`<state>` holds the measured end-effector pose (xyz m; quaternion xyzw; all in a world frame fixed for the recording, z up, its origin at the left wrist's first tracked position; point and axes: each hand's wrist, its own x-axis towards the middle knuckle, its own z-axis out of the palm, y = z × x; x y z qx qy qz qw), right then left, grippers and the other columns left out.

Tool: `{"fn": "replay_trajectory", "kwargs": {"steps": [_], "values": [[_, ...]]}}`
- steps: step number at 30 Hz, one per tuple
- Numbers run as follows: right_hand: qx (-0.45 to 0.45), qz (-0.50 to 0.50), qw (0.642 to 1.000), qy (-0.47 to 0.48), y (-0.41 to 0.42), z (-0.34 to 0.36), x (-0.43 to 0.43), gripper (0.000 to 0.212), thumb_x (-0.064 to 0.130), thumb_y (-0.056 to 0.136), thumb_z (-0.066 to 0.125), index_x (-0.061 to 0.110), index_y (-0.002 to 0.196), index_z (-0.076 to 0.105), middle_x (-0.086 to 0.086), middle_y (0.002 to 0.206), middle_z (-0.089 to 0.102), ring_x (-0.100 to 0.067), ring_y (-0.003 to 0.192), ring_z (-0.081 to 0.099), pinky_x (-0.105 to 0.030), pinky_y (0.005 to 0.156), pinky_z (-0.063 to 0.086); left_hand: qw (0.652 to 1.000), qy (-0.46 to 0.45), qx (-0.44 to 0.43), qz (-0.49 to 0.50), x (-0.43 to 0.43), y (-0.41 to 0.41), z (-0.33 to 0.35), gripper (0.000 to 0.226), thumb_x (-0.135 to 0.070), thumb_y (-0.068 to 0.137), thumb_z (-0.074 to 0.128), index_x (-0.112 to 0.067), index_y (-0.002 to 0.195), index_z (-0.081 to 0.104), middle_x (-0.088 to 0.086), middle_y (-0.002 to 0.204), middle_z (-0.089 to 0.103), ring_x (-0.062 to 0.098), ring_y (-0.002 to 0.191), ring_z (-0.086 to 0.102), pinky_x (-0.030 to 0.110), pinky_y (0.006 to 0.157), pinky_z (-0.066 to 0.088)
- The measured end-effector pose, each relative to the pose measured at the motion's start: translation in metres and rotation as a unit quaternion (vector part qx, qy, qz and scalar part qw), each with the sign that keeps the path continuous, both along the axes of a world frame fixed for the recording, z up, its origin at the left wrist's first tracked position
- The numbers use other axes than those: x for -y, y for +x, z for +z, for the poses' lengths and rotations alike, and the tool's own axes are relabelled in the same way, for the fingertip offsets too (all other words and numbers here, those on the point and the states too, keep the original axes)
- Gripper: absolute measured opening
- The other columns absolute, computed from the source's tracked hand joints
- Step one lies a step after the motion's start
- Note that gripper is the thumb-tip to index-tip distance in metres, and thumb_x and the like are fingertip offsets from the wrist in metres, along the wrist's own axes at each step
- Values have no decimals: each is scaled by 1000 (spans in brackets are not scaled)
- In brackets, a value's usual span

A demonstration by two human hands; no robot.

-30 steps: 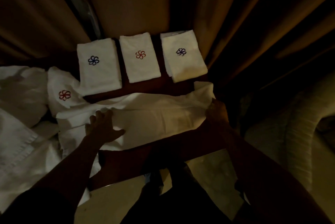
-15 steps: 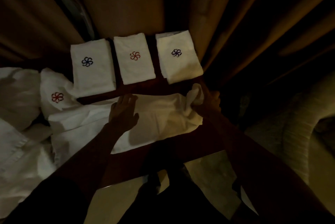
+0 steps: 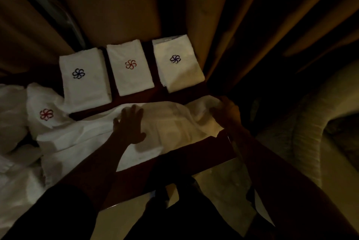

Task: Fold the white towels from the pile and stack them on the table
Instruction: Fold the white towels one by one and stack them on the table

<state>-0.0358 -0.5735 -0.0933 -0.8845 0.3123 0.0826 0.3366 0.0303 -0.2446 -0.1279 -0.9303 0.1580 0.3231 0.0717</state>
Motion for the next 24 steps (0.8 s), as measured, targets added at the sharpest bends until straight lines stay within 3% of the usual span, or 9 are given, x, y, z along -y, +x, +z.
{"fn": "replay_trajectory", "kwargs": {"steps": [3,6,10,13,19,22,24], "values": [[10,-35,997,-61,-7,-7,11,45,29,92,65,20,135,56,-13,138,48,-34,123,52,-44,93,52,1000,-2,-3,10,1,2,-2,105,-65,87,56,-25,157,-10,4,165,-16,36,152,-6,59,118,20],[-4,-57,995,-76,-15,-12,11,57,31,87,72,23,138,48,-14,145,36,-38,129,42,-56,97,49,999,-16,3,31,4,1,-5,97,-64,90,51,-23,159,-3,7,166,-10,34,152,-2,56,118,22],[5,73,991,-113,-28,-18,0,63,34,84,74,22,139,47,-11,147,37,-36,132,40,-53,97,49,994,-56,64,64,16,1,-3,69,-55,99,40,-17,154,27,13,163,16,34,149,18,54,112,31],[-31,195,977,-78,-36,-24,-8,61,40,83,75,24,137,52,-4,141,48,-29,131,44,-49,101,47,988,-78,109,73,16,5,-2,58,-48,100,44,-13,147,40,16,159,26,35,144,26,54,109,34],[-112,224,963,-100,-23,-21,-14,59,30,90,65,26,144,42,-1,135,51,-27,125,47,-52,104,44,979,-121,96,134,-9,12,-8,67,-26,98,52,-17,157,20,9,164,17,31,150,16,57,118,20],[-102,207,967,-103,-18,-22,-16,49,22,96,53,21,144,41,-4,130,56,-29,119,54,-52,102,45,972,-124,134,148,-35,15,-8,80,-6,86,63,-16,156,26,9,162,23,30,149,18,59,117,19],[-81,161,980,-90,-16,-25,-17,45,20,101,45,17,145,42,-8,130,60,-32,119,57,-53,106,42,970,-93,161,157,-53,19,-7,83,-5,78,68,-16,153,34,10,157,32,31,146,24,58,115,24]]}}
